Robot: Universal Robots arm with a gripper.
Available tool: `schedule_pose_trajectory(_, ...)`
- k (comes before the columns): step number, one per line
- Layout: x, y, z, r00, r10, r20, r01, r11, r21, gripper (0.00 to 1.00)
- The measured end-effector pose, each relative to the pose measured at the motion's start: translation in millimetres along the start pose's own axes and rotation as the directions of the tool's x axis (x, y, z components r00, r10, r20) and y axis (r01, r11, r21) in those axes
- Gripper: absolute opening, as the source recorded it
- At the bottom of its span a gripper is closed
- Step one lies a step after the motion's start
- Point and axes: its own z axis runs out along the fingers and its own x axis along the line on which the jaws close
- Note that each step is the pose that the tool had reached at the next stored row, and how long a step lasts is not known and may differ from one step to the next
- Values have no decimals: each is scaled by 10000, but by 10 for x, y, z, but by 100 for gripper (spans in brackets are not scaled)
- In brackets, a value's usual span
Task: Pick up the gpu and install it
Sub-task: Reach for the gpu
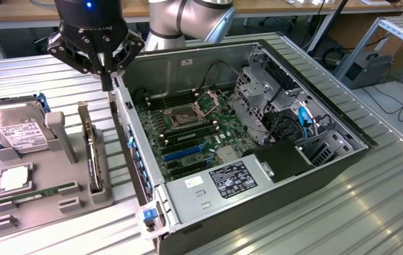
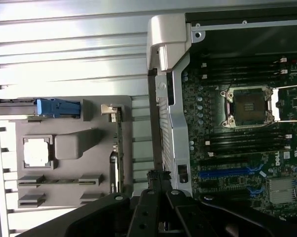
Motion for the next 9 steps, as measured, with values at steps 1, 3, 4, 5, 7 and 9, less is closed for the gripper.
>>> schedule_pose_trajectory(1, 11, -1, 0, 10000, 0, -1, 0, 10000, 0, 11)
schedule_pose_trajectory(3, 30, -2, 0, 10000, 0, 1, 0, 10000, -1, 11)
schedule_pose_trajectory(4, 39, -3, -1, 10000, 0, 1, 0, 10000, -1, 11)
schedule_pose_trajectory(5, 48, -4, -1, 10000, 0, -1, 0, 10000, 0, 11)
schedule_pose_trajectory(7, 65, -5, -1, 10000, 0, 1, 0, 10000, -1, 11)
schedule_pose_trajectory(9, 83, -6, -2, 10000, 0, 0, 0, 10000, -1, 11)
